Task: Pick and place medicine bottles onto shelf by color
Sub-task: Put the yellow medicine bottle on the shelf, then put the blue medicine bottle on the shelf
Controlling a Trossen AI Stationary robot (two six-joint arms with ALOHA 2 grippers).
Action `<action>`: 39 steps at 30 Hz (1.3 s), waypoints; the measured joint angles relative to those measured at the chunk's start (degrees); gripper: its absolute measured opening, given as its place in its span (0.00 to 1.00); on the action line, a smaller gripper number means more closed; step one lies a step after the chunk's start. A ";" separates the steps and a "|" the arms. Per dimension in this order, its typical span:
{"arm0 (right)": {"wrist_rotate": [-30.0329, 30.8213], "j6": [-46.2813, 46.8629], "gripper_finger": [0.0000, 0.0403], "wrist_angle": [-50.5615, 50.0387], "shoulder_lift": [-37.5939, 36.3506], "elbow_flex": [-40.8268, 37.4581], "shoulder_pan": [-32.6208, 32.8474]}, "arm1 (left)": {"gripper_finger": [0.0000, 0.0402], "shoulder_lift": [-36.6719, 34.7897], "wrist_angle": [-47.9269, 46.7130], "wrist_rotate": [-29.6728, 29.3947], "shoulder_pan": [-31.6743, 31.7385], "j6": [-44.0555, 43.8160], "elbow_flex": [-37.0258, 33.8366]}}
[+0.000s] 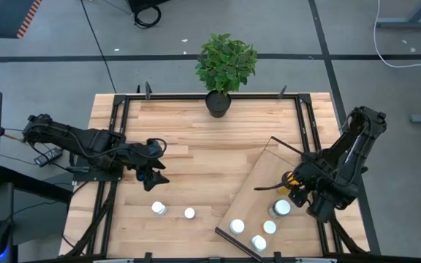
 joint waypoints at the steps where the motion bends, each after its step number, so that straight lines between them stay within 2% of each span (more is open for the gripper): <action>1: 0.09 0.03 0.79 -0.01 0.00 -0.06 -0.24 | 0.82 0.00 0.00 -0.02 0.00 0.00 0.00; 8: -0.14 -0.06 0.79 -0.17 0.04 0.57 -2.94 | 0.82 0.00 0.02 0.10 -0.05 -1.61 0.00; 14: 0.65 -1.84 0.79 -0.02 0.04 7.26 -2.96 | 0.82 0.00 -0.57 3.00 -1.72 -2.99 0.00; 18: 3.64 -3.69 0.79 0.00 0.04 12.73 -3.13 | 0.82 0.00 -10.09 2.62 -2.67 -6.03 0.00; 23: 12.53 -9.21 0.79 0.00 0.04 18.82 -5.23 | 0.82 -0.02 -26.30 -0.04 -1.72 -21.67 0.00; 27: 17.54 -15.27 0.79 0.02 0.02 21.74 -9.29 | 0.82 0.00 -28.95 0.09 -1.73 -24.10 -0.02; 33: 17.56 -24.13 0.79 -0.02 0.02 23.45 -14.86 | 0.82 4.02 -35.59 -0.05 -0.49 -25.70 -0.02; 36: 17.54 -26.69 0.79 -0.02 0.02 23.93 -16.45 | 0.82 5.91 -34.43 -0.19 0.90 -23.89 -1.82; 39: 17.45 -28.14 0.79 -0.03 0.02 24.23 -17.57 | 0.82 6.83 -28.36 3.68 3.25 -22.26 -6.46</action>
